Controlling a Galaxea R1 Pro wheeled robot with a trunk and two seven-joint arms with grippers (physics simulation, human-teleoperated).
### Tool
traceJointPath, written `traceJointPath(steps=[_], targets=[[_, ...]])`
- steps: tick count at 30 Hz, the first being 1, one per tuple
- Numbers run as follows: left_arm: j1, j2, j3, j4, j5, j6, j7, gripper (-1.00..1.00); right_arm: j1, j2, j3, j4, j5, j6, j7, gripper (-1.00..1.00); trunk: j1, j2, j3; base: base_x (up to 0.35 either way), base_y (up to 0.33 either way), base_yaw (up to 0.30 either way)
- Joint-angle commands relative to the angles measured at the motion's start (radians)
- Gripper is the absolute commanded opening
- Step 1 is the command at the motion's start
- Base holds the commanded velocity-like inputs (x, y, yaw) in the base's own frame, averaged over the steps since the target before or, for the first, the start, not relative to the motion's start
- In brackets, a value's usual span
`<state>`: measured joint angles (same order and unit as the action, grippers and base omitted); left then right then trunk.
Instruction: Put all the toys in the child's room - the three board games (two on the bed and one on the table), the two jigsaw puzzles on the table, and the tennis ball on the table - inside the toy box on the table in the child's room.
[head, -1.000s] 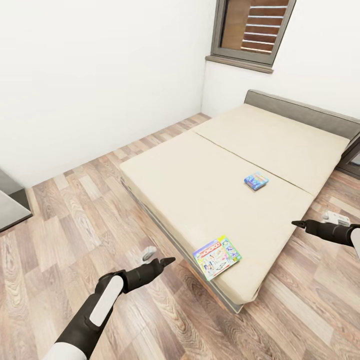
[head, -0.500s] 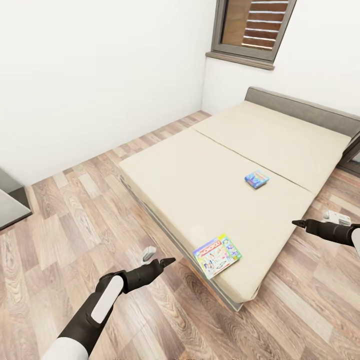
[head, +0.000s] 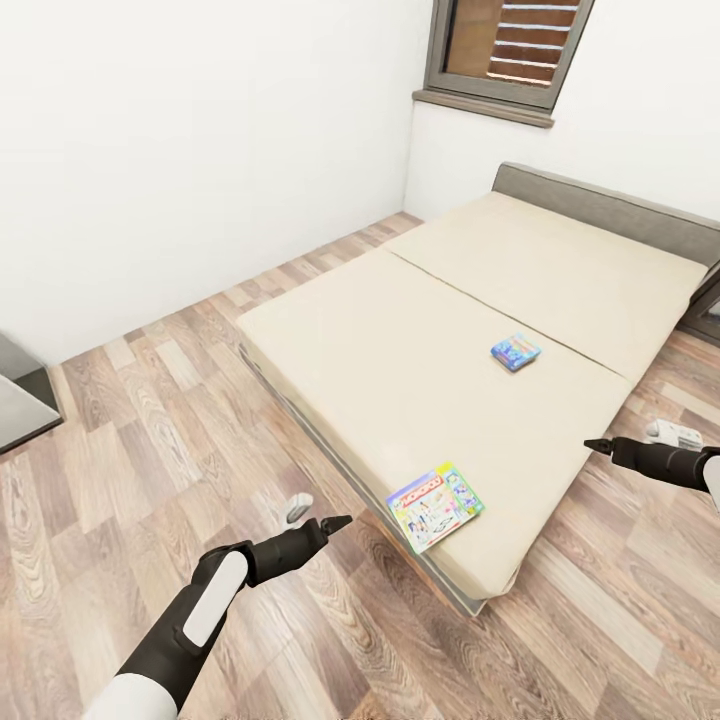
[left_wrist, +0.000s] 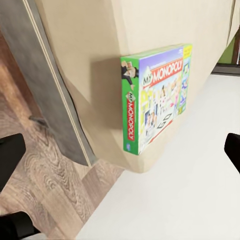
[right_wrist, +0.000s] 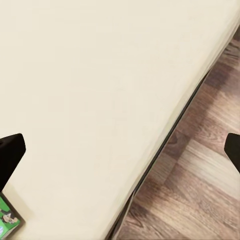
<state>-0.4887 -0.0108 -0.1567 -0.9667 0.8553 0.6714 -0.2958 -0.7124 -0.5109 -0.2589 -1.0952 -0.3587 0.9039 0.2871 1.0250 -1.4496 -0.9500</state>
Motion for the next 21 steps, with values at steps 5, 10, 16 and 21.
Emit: traceJointPath(steps=[5,10,16,21], targets=[[-0.001,-0.003,0.0,0.0,0.002,-0.011,0.003,1.0,0.002,0.0,-0.002,-0.003,0.007,0.004,0.009,1.0,0.0,0.0,-0.008,0.0,0.0,0.0],[-0.001,-0.007,0.0,0.0,0.002,-0.034,0.005,1.0,0.003,0.0,-0.002,-0.005,0.007,0.004,0.009,1.0,0.0,0.0,-0.012,0.0,0.0,0.0],[-0.017,-0.008,0.003,0.001,0.004,-0.048,0.005,1.0,0.003,0.0,-0.002,-0.013,0.007,0.004,0.009,1.0,0.0,0.0,-0.014,0.0,0.0,0.0],[-0.032,-0.008,0.006,0.031,0.007,-0.085,-0.006,1.0,0.004,0.001,-0.001,-0.043,0.008,0.004,0.009,1.0,0.0,0.0,-0.014,0.0,0.0,0.0]])
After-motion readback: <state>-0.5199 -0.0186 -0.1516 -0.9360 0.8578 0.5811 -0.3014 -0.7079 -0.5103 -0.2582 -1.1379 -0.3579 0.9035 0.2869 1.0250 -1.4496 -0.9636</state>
